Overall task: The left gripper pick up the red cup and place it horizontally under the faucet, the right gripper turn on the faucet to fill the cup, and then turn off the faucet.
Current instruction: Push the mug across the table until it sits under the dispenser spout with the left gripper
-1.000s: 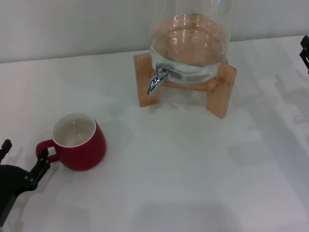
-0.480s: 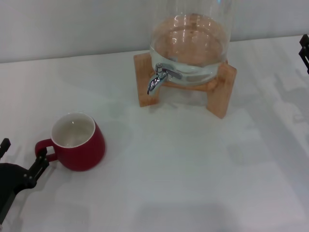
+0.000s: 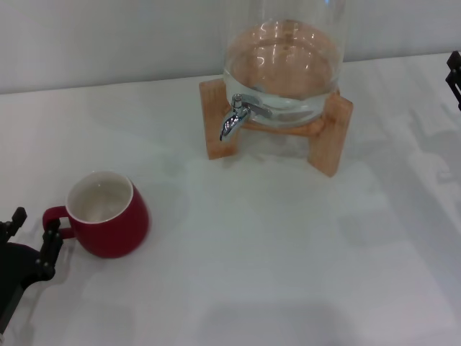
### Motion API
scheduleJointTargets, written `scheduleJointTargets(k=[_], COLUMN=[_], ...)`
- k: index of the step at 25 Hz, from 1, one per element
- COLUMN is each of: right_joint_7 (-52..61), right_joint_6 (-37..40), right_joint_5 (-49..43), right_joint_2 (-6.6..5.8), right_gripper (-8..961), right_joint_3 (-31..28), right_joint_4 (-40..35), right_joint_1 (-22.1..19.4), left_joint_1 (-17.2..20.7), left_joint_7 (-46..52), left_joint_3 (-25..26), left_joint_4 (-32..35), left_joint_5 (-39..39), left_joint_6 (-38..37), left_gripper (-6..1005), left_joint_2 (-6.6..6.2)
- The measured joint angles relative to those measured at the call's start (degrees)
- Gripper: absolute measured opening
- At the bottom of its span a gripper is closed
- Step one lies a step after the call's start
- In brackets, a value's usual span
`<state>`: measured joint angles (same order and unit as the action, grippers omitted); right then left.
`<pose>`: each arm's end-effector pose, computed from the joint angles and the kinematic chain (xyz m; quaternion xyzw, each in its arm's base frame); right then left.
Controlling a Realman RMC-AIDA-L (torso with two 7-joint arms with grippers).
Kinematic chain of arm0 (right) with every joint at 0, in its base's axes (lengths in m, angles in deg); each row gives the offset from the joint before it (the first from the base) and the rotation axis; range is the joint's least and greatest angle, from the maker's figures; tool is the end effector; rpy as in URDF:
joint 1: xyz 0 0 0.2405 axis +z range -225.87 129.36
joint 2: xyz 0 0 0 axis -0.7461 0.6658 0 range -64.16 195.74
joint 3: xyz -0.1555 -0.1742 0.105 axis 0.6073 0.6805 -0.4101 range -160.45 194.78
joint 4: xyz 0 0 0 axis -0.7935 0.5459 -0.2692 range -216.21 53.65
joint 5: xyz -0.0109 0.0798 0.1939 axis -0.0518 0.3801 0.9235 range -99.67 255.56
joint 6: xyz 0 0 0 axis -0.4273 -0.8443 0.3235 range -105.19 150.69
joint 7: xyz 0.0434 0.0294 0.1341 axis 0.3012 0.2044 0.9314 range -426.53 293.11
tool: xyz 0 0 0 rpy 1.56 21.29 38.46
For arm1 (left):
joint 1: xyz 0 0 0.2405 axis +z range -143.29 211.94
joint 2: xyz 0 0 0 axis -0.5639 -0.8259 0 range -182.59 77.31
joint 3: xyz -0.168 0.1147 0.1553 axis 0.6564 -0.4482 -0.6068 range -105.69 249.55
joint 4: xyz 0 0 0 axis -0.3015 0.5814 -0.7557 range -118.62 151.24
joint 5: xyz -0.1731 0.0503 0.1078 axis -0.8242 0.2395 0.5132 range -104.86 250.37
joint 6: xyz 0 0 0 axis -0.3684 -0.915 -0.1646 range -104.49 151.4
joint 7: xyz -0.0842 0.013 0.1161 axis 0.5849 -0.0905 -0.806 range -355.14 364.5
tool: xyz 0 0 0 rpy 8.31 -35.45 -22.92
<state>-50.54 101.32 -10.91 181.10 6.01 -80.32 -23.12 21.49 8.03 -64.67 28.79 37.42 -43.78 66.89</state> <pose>0.3560 0.3202 0.0527 -0.6396 0.2011 0.3370 0.6610 -0.3484 0.2516 -0.0592 -0.7806 -0.2072 -0.2322 0.5421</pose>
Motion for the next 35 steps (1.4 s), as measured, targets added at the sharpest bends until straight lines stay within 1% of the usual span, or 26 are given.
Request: scheduleJointTargets(k=[5,7,13,23,35], right_joint_7=[0.0,0.0,0.0,0.0,0.0], right_joint_6=[0.3,0.6,0.8,0.8,0.7], right_joint_5=[0.0,0.0,0.0,0.0,0.0], right_joint_2=[0.0,0.0,0.0,0.0,0.0], right_gripper=[658,658,658,658,659], right_joint_3=[0.0,0.0,0.0,0.0,0.0], right_joint_4=[0.0,0.0,0.1,0.0,-0.1], right_joint_1=[-0.1,-0.2,-0.3,-0.4,-0.3], left_joint_1=[0.0,0.0,-0.2,-0.7,-2.3], left_joint_7=[0.0,0.0,-0.1,-0.1,-0.1], left_joint_3=[-0.1,-0.2,-0.3,-0.4,-0.4], left_joint_4=[0.0,0.0,0.0,-0.1,-0.1], left_joint_5=[0.2,0.2,0.4,0.5,1.0], left_joint_6=[0.0,0.0,0.0,0.0,0.0], left_gripper=[582,348,189,130,126], left_joint_2=[0.0,0.0,-0.08,-0.09,-0.1])
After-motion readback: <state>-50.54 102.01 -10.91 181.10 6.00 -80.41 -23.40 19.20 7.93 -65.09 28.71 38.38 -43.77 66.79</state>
